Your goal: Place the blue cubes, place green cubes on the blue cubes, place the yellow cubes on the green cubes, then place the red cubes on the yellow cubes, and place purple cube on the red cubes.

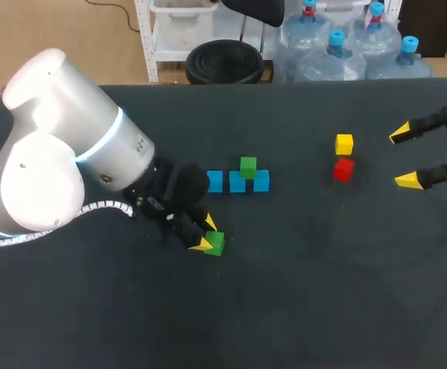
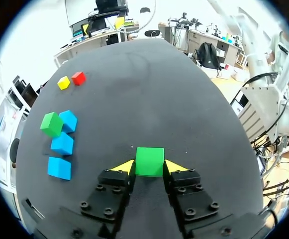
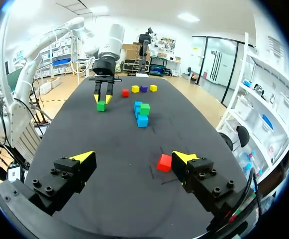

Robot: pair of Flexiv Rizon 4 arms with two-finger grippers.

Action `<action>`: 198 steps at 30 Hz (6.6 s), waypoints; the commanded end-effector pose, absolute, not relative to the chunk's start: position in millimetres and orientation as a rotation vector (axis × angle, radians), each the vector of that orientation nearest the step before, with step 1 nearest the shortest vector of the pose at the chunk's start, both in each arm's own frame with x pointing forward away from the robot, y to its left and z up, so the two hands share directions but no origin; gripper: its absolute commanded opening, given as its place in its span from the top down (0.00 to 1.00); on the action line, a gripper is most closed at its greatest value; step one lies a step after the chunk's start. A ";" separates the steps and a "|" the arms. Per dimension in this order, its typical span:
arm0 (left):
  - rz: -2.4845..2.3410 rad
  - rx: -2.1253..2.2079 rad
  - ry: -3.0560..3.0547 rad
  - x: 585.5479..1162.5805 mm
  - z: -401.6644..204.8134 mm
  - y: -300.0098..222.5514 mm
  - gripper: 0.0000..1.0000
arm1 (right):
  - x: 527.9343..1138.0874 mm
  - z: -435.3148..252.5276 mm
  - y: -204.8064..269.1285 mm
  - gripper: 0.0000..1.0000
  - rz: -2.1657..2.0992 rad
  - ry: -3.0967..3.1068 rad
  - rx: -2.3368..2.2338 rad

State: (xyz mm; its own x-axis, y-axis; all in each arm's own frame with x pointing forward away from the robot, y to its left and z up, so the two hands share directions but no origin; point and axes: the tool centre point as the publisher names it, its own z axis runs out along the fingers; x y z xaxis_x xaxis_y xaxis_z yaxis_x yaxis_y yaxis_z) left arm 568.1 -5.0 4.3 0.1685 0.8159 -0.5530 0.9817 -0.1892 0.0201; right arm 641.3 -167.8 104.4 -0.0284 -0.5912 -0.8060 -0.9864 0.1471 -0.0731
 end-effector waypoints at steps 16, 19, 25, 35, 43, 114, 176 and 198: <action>-0.502 1.972 1.795 622.4 68.9 10.7 1.00 | 641.8 103.7 -167.4 0.00 0.698 1.706 -1.528; -0.480 1.940 1.824 637.3 73.5 11.0 1.00 | 641.8 103.7 -167.4 0.00 0.698 1.706 -1.528; -0.485 1.857 1.887 663.8 71.5 6.7 1.00 | 641.8 103.7 -167.4 0.00 0.698 1.706 -1.528; -0.478 1.814 1.866 691.1 64.0 -4.5 1.00 | 641.8 103.7 -167.4 0.00 0.698 1.706 -1.528; -0.504 1.810 1.839 704.4 60.8 -14.1 1.00 | 641.8 103.7 -167.4 0.00 0.698 1.706 -1.528; -0.549 1.881 1.845 715.3 33.0 -28.0 1.00 | 641.8 103.7 -167.4 0.00 0.698 1.706 -1.528; -0.566 1.896 1.862 721.4 26.0 -25.3 0.73 | 641.8 103.7 -167.4 0.00 0.698 1.706 -1.528; -0.569 1.900 1.866 721.7 25.2 -25.7 0.59 | 641.8 103.7 -167.4 0.00 0.698 1.706 -1.528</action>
State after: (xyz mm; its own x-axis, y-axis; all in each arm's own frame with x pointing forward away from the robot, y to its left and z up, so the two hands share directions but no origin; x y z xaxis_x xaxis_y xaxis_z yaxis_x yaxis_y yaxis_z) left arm 718.4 -24.6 25.5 0.0171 0.8281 -0.5603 0.9998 -0.0111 0.0140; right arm 641.3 -167.7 104.3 -0.0284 -0.5911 -0.8061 -0.9864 0.1470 -0.0730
